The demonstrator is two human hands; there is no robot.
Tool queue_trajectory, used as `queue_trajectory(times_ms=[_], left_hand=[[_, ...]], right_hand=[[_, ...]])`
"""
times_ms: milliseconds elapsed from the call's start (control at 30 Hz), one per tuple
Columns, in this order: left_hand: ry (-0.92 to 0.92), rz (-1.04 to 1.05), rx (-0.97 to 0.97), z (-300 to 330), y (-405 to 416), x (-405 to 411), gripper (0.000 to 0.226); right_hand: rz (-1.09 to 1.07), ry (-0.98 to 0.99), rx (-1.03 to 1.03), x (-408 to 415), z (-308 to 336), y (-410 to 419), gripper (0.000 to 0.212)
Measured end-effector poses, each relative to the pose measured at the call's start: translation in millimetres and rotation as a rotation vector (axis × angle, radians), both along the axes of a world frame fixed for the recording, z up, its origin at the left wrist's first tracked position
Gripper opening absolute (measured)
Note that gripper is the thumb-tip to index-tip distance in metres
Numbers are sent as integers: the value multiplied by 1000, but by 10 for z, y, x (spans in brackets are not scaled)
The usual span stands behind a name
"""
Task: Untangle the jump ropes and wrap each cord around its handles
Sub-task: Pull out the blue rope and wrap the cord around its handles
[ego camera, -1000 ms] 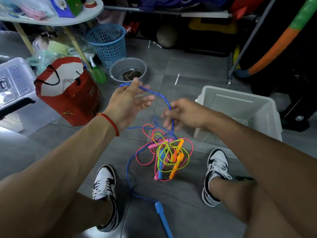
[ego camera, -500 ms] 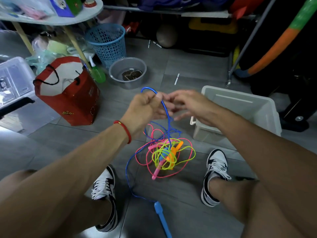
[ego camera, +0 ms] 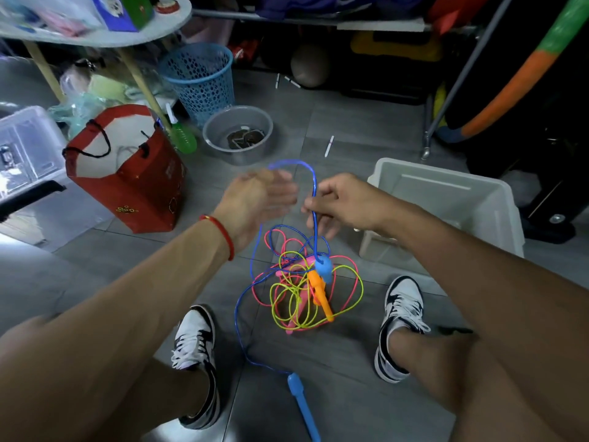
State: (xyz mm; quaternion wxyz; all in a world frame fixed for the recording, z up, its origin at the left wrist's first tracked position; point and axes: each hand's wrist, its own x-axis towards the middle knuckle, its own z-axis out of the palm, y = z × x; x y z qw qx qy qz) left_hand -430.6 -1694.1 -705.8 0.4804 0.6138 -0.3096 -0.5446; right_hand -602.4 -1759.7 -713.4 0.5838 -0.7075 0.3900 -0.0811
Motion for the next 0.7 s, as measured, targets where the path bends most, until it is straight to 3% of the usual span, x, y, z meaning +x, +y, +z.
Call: queue_trajectory(times_ms=[100, 200, 333, 567, 633, 700], left_hand=[[-185, -285, 120, -230, 175, -179, 38], [-104, -426, 240, -448, 360, -351, 42], [-168, -446, 217, -652, 511, -325, 12], [-253, -441, 201, -703, 633, -56, 16], [-273, -395, 226, -719, 687, -19, 17], [-271, -326, 277, -743, 725, 31, 19]], right_hand=[[-89, -67, 32, 22, 46, 9, 25], [-194, -121, 73, 75, -11, 59, 25], [-282, -151, 87, 143, -79, 112, 26], [-488, -182, 70, 191, -210, 162, 22], [-502, -97, 115, 179, -305, 160, 27], [-349, 192, -6, 132, -448, 194, 32]])
